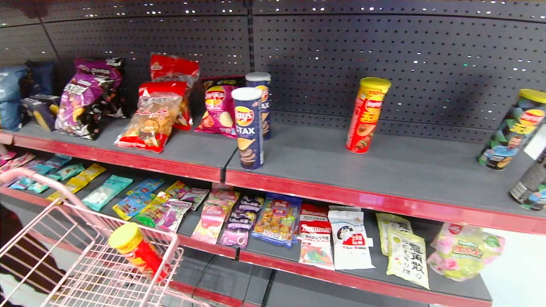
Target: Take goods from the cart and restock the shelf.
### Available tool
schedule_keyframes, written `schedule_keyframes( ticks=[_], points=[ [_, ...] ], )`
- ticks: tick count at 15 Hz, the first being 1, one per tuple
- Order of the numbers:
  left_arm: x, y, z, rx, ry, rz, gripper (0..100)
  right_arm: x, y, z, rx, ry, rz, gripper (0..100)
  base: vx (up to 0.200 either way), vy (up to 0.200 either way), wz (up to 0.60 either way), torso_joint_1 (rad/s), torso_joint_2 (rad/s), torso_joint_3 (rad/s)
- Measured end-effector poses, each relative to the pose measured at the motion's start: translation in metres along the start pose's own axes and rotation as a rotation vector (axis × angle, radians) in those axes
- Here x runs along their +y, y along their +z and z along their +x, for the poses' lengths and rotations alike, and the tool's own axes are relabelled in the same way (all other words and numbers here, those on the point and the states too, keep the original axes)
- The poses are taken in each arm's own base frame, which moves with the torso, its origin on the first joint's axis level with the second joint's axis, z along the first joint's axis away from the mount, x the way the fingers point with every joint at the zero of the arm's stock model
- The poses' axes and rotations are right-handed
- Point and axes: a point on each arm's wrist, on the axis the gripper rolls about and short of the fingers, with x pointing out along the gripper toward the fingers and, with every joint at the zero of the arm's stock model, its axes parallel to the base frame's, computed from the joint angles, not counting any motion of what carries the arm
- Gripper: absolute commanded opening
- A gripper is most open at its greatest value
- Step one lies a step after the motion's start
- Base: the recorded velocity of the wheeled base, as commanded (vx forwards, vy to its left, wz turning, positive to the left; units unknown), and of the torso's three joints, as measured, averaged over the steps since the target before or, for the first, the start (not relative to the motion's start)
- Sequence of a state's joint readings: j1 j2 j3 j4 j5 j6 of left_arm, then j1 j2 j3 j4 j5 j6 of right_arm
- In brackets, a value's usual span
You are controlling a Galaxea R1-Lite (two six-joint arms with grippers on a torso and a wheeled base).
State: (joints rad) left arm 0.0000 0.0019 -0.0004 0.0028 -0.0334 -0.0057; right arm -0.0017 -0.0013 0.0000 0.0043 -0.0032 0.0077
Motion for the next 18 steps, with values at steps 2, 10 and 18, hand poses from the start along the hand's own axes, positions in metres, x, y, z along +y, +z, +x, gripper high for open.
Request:
schedule_keyframes(
  ticks=[2,10,18],
  points=[
    [0.0,0.0,0.0,0.0,0.0,0.0,100,0.0,0.0,0.0,0.0,0.0,0.0,100,0.0,0.0,0.6,0.002,0.0,0.002],
    [0.0,-0.0002,0.0,0.001,0.0,-0.002,100,0.0,0.0001,0.0,-0.001,-0.001,0.002,100,0.0,0.0,0.3,0.001,0.0,0.002],
    [0.0,-0.0002,0.0,0.001,-0.001,-0.002,100,-0.0001,0.0002,0.0,-0.002,-0.002,0.006,100,0.0,0.0,0.0,-0.094,0.24,0.138]
  ],
)
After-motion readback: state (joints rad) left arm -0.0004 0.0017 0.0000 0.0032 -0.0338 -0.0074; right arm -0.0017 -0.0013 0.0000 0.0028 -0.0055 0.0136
